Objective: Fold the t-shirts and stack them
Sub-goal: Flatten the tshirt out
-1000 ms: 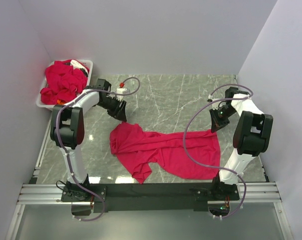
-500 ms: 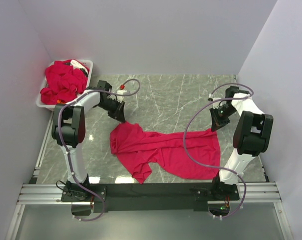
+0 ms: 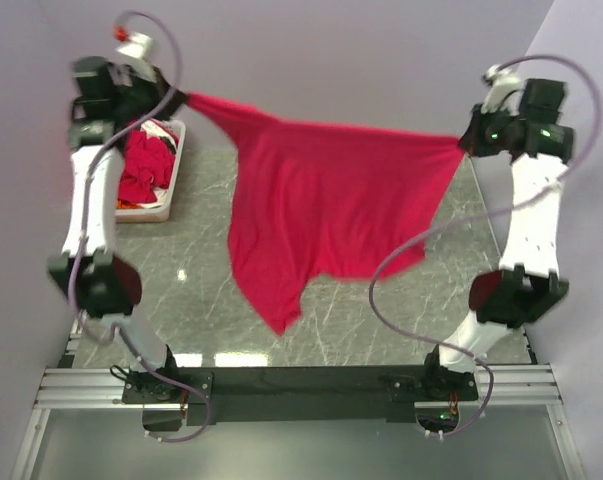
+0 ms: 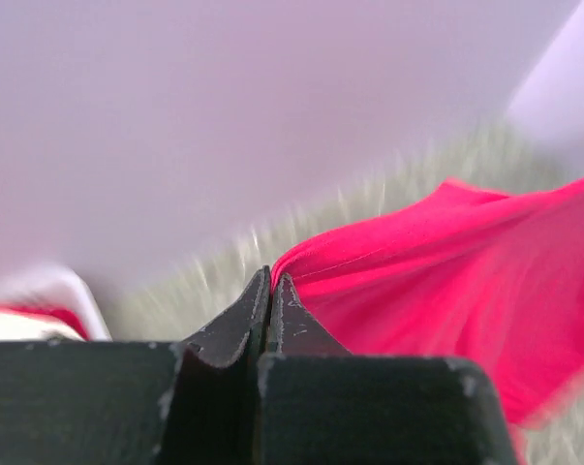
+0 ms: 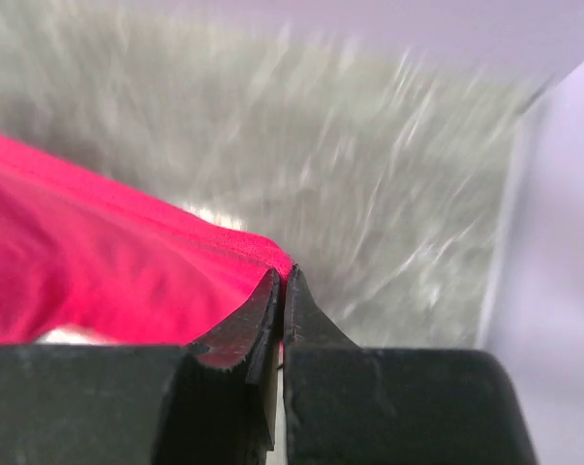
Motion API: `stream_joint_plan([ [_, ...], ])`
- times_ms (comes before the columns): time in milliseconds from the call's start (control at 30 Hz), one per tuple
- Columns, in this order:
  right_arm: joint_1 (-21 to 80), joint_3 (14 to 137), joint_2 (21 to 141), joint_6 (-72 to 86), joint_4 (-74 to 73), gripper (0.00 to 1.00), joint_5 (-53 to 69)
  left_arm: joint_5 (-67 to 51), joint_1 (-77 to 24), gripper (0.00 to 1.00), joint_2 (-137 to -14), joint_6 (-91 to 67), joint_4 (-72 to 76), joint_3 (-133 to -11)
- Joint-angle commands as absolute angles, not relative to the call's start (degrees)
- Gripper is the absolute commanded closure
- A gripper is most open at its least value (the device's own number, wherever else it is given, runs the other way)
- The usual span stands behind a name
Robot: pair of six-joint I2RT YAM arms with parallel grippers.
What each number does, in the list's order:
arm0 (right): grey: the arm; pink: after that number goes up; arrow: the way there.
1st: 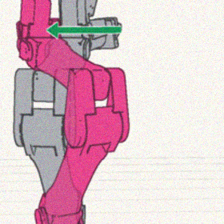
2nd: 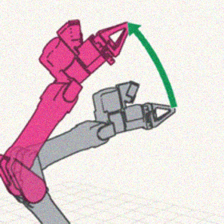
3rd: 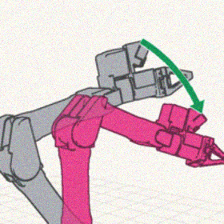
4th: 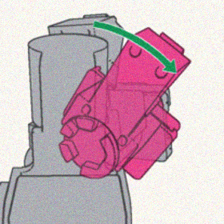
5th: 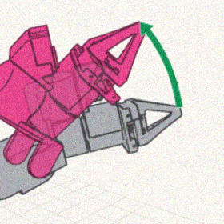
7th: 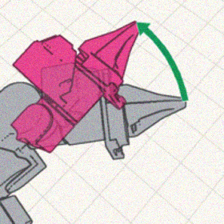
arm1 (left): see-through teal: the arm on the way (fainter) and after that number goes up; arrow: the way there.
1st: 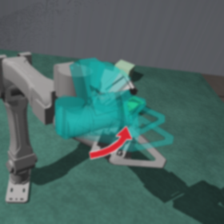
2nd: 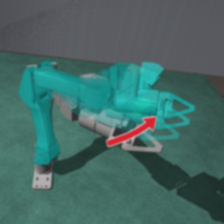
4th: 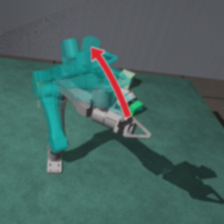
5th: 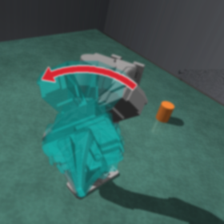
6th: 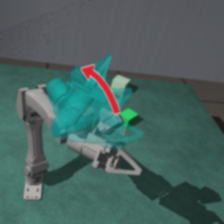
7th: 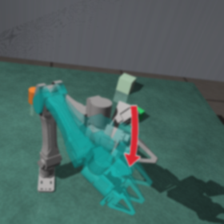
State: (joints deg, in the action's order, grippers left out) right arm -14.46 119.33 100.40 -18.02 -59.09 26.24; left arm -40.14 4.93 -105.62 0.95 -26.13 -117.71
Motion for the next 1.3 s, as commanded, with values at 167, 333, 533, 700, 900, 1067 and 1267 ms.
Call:
stream_joint_plan([
  [167, -0.3, 103.06, 71.23, -16.43, -50.19, 1.0, 26.28, -52.03, -11.09, 0.99, -77.98, 4.42, -20.37, -99.78],
  [333, 0.59, 99.74, 67.58, -16.87, -46.41, 1.0, 16.26, -45.52, -12.25, 1.0, -70.93, 5.2, -22.42, -94.29],
  [533, -12.13, 113.45, 72.77, -13.01, -41.75, 1.0, 17.75, -44.81, 17.48, 1.0, -82.08, -20.63, -5.2, -112.74],
  [700, -8.97, 121.89, 74.79, -9.76, -40.96, 1.0, 22.41, -52.12, 17.14, 1.0, -83.41, -29.97, 7.63, -113.82],
  [900, -8.79, 127.89, 71.47, -8.7, -37.89, 1.0, 21.97, -49.22, 17.14, 1.0, -77.81, -27.16, 10.01, -113.48],
  [1067, -8.79, 119.9, 61.55, -9.49, -33.67, 1.0, 20.4, -45.54, 17.23, 1.0, -66.48, -24.71, 14.5, -104.52],
  [1267, -8.7, 113.65, 51.7, -13.53, -32.26, 1.0, 15.92, -36.58, 17.14, 1.0, -54.87, -16.63, 9.95, -99.85],
])
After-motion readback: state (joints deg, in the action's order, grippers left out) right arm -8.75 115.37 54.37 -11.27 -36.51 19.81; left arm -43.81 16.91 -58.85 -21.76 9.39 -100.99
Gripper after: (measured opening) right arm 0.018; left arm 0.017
